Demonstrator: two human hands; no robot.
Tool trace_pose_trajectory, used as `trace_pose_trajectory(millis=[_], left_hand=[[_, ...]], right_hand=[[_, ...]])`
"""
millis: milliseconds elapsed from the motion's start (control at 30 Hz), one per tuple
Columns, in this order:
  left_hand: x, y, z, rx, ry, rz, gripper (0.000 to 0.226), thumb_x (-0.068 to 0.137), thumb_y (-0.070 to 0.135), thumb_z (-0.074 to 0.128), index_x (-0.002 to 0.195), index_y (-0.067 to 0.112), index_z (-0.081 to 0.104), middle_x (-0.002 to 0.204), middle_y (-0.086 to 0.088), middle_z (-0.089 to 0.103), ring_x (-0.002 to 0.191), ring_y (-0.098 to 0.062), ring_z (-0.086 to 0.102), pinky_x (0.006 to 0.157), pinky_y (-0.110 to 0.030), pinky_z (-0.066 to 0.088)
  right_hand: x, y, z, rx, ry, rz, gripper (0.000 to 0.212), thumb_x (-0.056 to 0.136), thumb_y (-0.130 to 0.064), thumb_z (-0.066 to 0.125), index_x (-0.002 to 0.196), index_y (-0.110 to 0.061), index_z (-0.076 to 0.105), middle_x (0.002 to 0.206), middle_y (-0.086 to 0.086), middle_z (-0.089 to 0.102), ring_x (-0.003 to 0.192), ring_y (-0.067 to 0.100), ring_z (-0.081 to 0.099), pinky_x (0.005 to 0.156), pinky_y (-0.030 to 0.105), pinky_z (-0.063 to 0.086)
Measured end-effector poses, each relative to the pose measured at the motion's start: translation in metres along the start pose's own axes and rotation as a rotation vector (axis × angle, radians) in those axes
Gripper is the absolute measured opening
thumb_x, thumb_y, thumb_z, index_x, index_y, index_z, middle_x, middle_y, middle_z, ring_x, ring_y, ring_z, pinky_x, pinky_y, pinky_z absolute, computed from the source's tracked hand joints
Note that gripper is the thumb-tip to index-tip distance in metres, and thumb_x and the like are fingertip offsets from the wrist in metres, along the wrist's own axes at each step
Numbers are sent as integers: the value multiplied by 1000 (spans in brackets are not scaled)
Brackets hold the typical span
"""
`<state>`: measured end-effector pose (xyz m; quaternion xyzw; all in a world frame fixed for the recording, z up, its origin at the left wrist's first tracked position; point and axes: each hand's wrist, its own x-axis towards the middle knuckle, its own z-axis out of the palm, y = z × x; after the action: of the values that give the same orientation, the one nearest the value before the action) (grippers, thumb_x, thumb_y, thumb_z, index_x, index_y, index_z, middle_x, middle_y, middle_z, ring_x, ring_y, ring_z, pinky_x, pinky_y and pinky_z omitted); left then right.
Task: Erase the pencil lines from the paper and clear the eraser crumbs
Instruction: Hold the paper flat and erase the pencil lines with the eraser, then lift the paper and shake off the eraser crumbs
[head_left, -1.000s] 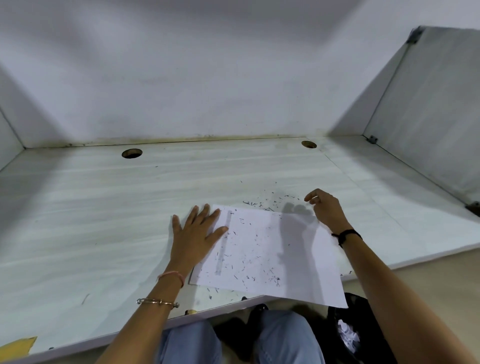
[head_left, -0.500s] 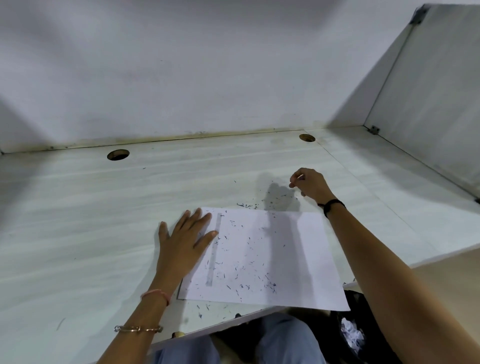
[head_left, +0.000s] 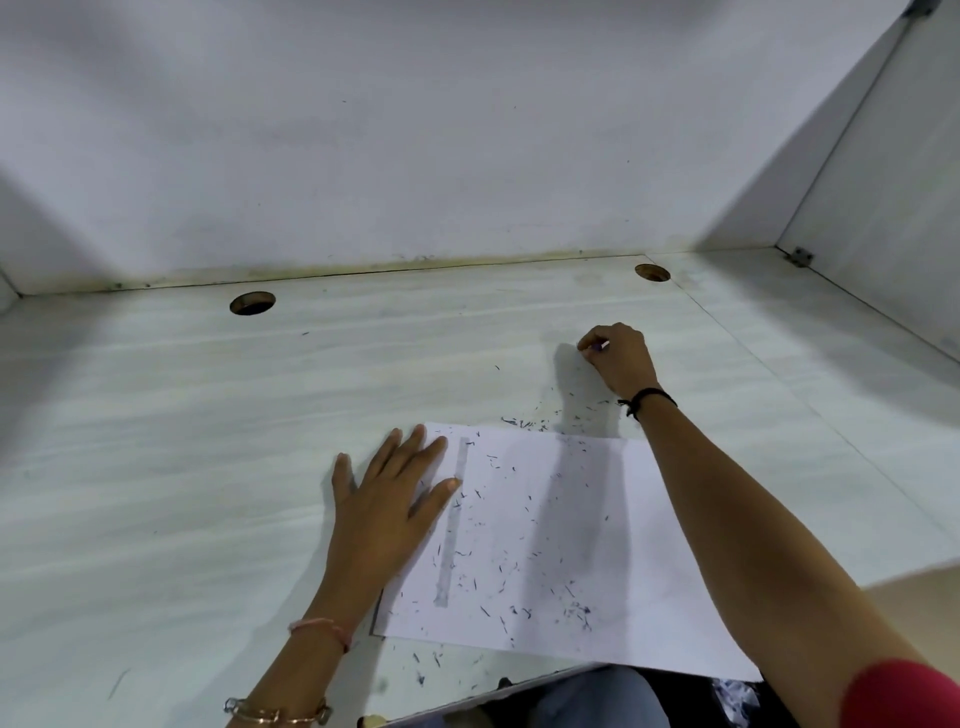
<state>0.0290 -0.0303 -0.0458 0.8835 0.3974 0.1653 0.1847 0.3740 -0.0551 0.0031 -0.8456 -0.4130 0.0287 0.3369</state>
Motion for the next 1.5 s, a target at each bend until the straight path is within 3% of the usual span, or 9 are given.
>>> trace_pose_trajectory(millis=[300,500,733,867,967,1133,1200,1300,1500], left_hand=[[0,2,-4,29,-47,-5,81,79,81,4,148,47,27,159,23,10,147,1,1,116,-49,-8],[0,0,-5,10,-31,6,69,86,71,19,147,44,33,159,19,18,148,-3,8,116,-53,-2],[-1,4,-6,95,-13,-47,51,102,50,28,151,40,25,161,15,14,150,-11,-4,110,-65,-12],[-3,6,-7,101,-7,-71,50,103,49,29,151,39,26,161,13,15,150,-12,-2,108,-67,-13],[-5,6,-8,96,2,-78,49,103,48,30,151,38,28,161,13,17,150,-12,2,108,-66,-12],[-7,7,-10,140,-1,-77,48,104,45,28,152,37,26,161,12,15,150,-11,5,111,-65,-7],[-8,7,-9,140,2,-47,47,105,41,29,151,35,29,162,9,17,150,-12,8,114,-60,-3],[-6,5,-7,-17,42,38,43,104,32,36,148,31,38,159,-1,26,149,-16,18,118,-45,3],[7,22,-28,-893,7,-188,56,102,31,47,153,26,25,145,7,41,136,-14,38,113,-30,29]], right_hand=[[-46,1,-36,347,88,148,17,86,5,56,86,-3,71,74,4,66,45,-3,53,49,8,45],[-110,21,-56,129,-14,153,9,87,-11,64,81,-8,70,85,4,70,69,9,58,63,10,44],[-165,33,-84,-55,-24,304,45,90,-34,63,123,-3,57,120,15,62,110,31,57,86,33,43],[-179,23,-85,108,-127,355,56,85,-38,69,127,-6,52,115,9,66,92,24,63,86,34,47],[-179,18,-80,121,-136,379,54,81,-34,74,123,-7,54,114,7,64,101,23,59,82,30,45],[-181,20,-75,241,-160,333,33,80,-29,75,87,-1,58,83,14,59,77,23,53,61,27,35],[-181,22,-70,294,-156,307,35,84,-27,71,107,-1,63,97,14,64,89,25,58,69,27,42],[-181,22,-65,433,-82,344,57,92,-24,63,143,-10,42,142,8,47,131,28,44,106,37,39],[-178,29,-72,681,20,350,60,88,-28,68,141,-10,45,142,5,47,130,24,43,96,31,36]])
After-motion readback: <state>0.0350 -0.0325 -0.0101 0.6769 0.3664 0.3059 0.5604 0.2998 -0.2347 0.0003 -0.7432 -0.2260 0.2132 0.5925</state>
